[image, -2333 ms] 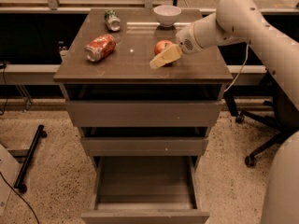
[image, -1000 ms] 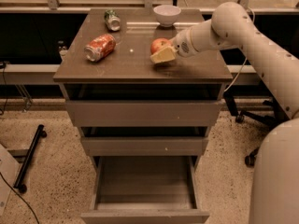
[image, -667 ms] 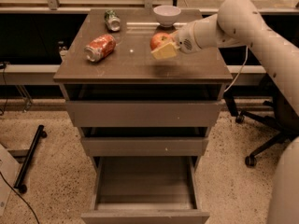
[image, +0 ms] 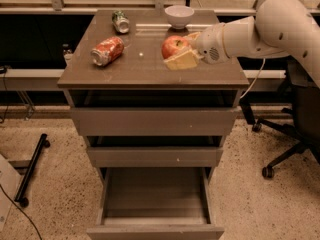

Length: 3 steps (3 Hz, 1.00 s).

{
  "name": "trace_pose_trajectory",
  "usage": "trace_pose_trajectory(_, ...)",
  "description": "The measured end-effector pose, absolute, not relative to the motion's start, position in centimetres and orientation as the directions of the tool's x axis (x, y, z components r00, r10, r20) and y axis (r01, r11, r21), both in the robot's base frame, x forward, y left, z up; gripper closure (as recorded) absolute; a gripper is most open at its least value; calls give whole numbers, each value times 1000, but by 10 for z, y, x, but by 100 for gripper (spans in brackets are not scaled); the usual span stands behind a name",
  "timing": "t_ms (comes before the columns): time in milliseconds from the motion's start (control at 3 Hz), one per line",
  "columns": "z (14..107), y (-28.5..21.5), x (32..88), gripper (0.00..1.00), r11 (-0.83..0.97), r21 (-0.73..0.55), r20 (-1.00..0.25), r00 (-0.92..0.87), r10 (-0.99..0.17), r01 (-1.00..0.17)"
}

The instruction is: Place apple into bottom drawer

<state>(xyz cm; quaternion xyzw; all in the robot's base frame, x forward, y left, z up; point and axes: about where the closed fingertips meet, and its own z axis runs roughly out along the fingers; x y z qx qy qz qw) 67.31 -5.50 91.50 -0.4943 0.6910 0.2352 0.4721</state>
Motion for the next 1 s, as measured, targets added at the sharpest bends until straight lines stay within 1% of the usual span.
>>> trace_pose_trajectory(333,910,-55,617,100,315,-110,-897,-43,-441,-943)
trace_pose_trajectory(667,892,-54,566,100,279,-59,-897,-72,-436,-959)
trace_pose_trajectory(1000,838,-35,524,100,271,28,-871,-156,-465,-962)
